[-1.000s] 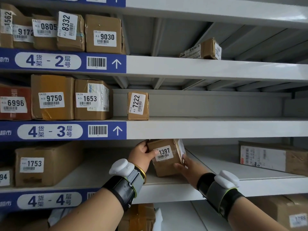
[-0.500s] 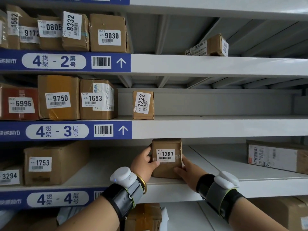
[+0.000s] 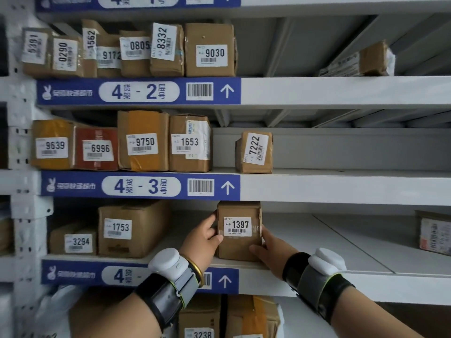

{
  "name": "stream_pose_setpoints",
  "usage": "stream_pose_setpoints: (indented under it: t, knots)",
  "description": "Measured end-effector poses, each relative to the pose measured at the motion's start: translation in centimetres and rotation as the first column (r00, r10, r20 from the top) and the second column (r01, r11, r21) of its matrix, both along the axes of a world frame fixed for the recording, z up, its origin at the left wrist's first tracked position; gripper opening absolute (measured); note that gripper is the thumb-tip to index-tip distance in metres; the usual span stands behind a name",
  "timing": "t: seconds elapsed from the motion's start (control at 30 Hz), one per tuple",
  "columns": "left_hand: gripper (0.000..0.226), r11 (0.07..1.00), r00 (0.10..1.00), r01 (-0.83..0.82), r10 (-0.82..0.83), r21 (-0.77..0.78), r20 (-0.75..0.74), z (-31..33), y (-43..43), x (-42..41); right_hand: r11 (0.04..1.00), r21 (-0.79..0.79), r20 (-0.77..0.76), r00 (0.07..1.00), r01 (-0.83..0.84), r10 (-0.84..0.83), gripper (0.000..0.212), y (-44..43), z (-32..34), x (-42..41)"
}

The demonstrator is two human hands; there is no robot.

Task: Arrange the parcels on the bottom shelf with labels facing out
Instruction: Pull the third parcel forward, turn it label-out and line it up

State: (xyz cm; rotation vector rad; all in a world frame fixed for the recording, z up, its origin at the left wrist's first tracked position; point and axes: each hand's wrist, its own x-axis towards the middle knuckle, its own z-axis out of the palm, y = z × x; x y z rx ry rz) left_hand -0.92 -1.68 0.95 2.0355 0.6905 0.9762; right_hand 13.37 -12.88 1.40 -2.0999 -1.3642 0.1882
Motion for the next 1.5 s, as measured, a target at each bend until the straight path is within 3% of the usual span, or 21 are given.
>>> stream_pose_setpoints:
  t: [0.2, 0.43, 0.53, 0.93, 1.37, 1.5]
  knots:
    - [0.055, 0.990, 0.990, -0.138, 0.138, 0.028, -0.001, 0.2, 1.6, -3.7, 0.999, -0.004, 0.001, 0.999, -0.049, 0.049, 0.060, 2.2, 0.2, -2.8]
    - [0.010, 0.953, 0.963, -0.259, 0.267, 0.160, -0.031, -0.1, 2.6, -7.4, 0.997, -0.006, 0.015, 0.997, -0.082, 0.082, 0.057, 3.9, 0.4, -5.3]
    - [0.016, 0.939, 0.949, -0.299, 0.311, 0.171, -0.045, -0.4, 2.9, -8.5, 0.997, -0.014, 0.030, 0.996, -0.081, 0.081, 0.060, 4.7, 0.5, -6.4]
    - [0.013, 0.966, 0.965, -0.258, 0.258, 0.020, -0.040, -1.2, 4.2, -12.3, 0.994, -0.039, 0.045, 0.993, -0.106, 0.107, 0.061, 7.8, 0.5, -10.5]
    - [0.012, 0.991, 0.988, -0.137, 0.136, -0.002, -0.073, -1.3, 3.6, -12.3, 0.994, -0.065, -0.002, 0.997, -0.083, 0.083, 0.071, 8.1, 0.3, -11.4]
    - [0.010, 0.998, 0.995, -0.067, 0.068, 0.022, -0.077, -1.0, 2.7, -11.2, 0.995, -0.001, -0.021, 0.995, -0.095, 0.095, 0.057, 6.8, 0.9, -11.4]
